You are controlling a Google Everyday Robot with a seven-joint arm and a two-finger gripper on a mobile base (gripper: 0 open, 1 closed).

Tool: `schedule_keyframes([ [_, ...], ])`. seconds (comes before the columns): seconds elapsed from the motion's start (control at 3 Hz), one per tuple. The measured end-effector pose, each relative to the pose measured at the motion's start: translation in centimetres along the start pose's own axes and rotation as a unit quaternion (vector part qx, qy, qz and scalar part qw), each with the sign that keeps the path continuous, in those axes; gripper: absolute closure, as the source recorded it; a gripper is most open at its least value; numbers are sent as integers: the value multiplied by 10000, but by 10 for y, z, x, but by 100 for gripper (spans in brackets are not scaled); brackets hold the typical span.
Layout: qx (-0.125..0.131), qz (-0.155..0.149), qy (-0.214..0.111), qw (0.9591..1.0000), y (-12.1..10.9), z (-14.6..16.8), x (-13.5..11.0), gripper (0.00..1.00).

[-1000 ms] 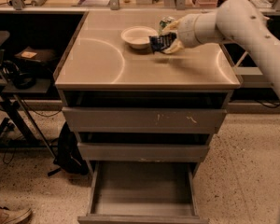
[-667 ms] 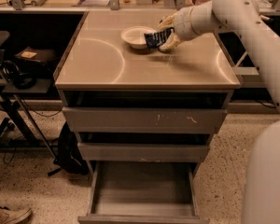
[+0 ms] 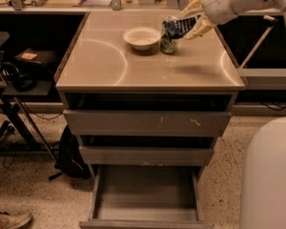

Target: Pick rxbar blueberry from bottom drawer and place on counter

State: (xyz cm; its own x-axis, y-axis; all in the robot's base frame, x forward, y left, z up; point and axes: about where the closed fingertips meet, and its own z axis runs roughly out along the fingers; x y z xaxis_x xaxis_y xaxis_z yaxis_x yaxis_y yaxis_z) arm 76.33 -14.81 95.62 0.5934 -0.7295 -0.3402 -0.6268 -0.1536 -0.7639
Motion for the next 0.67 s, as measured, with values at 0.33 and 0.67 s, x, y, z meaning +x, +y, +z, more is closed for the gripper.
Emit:
schedule_keyframes([
  [0.33, -507, 175, 41, 9986, 32, -74, -8, 100],
  [0.67, -914, 185, -111, 9956, 52, -73, -15, 100],
])
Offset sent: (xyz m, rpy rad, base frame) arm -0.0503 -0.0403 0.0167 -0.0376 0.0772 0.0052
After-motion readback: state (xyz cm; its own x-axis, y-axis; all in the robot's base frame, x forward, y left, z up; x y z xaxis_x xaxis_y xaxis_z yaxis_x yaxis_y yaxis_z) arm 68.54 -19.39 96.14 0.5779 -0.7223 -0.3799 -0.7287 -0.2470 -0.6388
